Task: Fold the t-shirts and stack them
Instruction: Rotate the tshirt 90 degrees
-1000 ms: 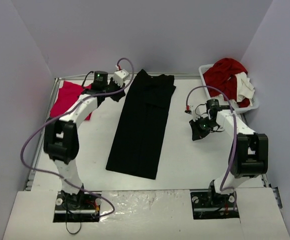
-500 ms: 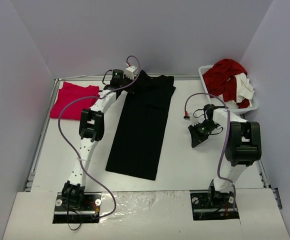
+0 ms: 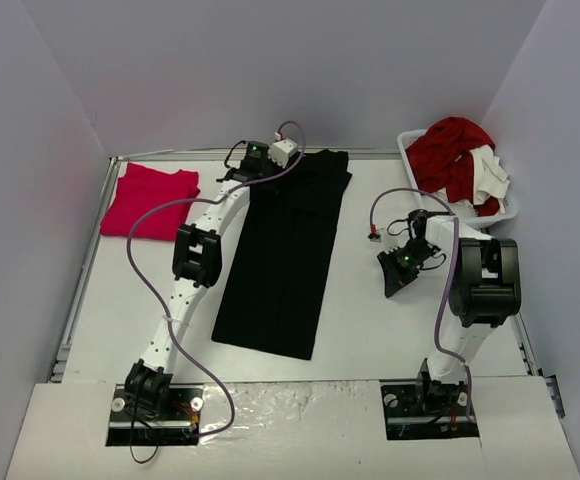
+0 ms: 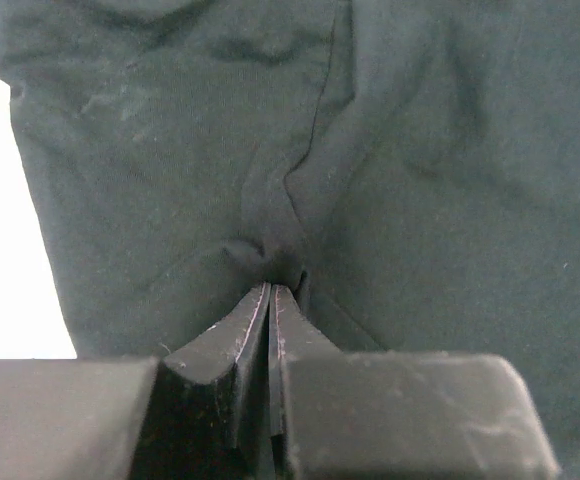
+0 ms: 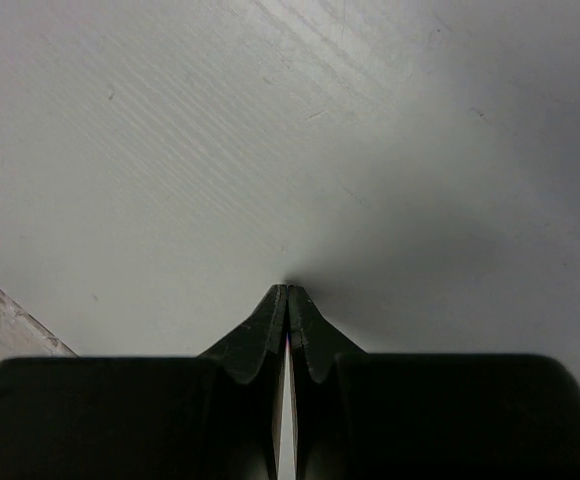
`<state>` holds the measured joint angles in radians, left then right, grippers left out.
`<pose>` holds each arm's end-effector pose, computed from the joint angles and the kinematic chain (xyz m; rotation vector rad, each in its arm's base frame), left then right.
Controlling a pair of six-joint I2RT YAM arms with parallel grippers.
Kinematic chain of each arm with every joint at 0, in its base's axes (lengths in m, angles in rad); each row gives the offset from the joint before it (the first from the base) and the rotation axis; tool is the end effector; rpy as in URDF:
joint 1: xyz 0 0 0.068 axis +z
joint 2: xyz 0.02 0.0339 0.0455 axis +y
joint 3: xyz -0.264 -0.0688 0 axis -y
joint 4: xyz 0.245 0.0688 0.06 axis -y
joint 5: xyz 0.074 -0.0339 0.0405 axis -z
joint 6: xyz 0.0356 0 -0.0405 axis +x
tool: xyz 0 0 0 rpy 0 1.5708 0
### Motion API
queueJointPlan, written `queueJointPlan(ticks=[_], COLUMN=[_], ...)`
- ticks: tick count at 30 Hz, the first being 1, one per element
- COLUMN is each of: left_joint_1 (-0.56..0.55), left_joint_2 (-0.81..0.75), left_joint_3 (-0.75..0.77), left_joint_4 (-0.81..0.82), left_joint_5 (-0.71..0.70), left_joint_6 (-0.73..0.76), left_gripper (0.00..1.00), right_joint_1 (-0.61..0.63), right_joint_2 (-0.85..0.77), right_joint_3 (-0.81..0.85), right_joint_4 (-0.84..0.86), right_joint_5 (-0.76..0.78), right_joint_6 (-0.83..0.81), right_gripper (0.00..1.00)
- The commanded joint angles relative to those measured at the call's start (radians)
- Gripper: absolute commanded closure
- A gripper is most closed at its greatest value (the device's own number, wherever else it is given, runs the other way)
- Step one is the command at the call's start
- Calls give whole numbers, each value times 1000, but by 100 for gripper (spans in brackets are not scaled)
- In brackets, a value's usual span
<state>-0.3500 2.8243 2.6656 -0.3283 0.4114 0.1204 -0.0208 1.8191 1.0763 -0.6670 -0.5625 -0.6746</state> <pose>0.5742 -0.2248 0.1665 0.7263 1.9286 -0.5648 0.3229 0.0123 0.1451 -0.9353 2.5607 0.6654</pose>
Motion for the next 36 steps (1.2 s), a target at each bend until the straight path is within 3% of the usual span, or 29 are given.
queueJointPlan(ticks=[1, 13, 19, 36], left_joint_1=[-1, 54, 71, 94], left_joint_2=[-11, 32, 29, -8], left_joint_3=[70, 111, 105, 70], left_joint_4=[-118, -97, -65, -83], left_joint_5=[-108, -276, -260, -375], left_joint_6=[107, 128, 113, 194], left_gripper=[98, 98, 97, 98], right_joint_1=[1, 9, 7, 5], right_joint_2=[28, 40, 57, 71], right_joint_3=[30, 28, 30, 30], right_joint_4=[-59, -60, -60, -60], right_joint_5=[12, 21, 26, 36], right_joint_6=[-2, 3, 4, 6], right_gripper=[100, 100, 100, 100])
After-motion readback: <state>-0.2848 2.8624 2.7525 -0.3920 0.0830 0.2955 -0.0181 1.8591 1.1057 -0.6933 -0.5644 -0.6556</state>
